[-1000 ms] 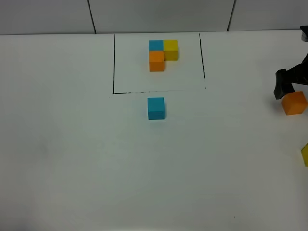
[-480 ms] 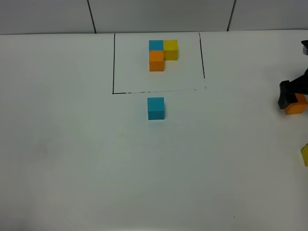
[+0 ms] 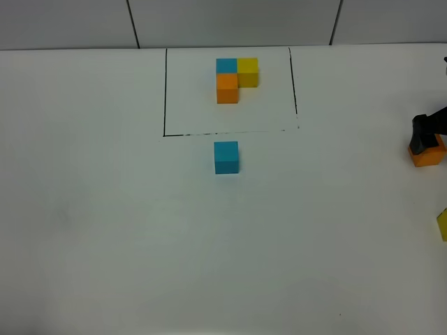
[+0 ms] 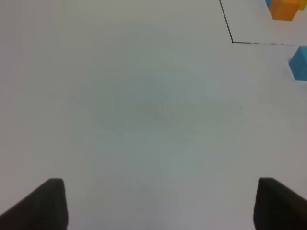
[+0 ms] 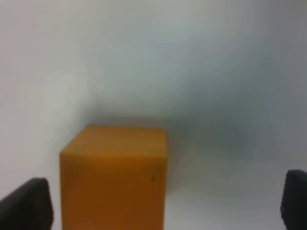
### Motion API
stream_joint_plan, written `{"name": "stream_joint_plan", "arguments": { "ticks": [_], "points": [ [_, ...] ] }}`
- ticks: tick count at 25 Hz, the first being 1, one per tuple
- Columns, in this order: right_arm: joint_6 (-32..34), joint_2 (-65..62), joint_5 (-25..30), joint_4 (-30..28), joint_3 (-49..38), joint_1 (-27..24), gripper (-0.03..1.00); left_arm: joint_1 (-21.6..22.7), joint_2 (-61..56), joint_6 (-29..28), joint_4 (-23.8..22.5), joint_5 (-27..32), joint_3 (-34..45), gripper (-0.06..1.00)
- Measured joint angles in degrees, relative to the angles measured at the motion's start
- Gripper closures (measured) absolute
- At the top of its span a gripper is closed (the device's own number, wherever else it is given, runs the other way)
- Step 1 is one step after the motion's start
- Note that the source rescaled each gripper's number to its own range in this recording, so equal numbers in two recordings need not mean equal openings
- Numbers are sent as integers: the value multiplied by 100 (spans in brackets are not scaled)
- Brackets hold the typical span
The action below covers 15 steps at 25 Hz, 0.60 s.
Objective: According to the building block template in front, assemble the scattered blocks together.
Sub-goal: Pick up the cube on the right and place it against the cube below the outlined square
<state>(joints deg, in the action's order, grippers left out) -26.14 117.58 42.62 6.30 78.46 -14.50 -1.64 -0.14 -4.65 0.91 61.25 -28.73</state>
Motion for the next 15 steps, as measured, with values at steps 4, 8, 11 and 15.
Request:
{"name": "stream_joint_plan", "arguments": {
  "ticks": [4, 8, 11, 15],
  "points": [
    [0, 0, 18, 0, 0, 0, 6, 0, 0, 0, 18, 0, 0, 27],
    [0, 0, 18, 0, 0, 0, 7, 0, 0, 0, 24, 0, 0, 27],
    [-2, 0, 27, 0, 0, 0, 8, 0, 0, 0, 29, 0, 0, 27],
    [-2, 0, 93, 0, 0, 0, 8, 0, 0, 11, 29, 0, 0, 27]
  ]
}}
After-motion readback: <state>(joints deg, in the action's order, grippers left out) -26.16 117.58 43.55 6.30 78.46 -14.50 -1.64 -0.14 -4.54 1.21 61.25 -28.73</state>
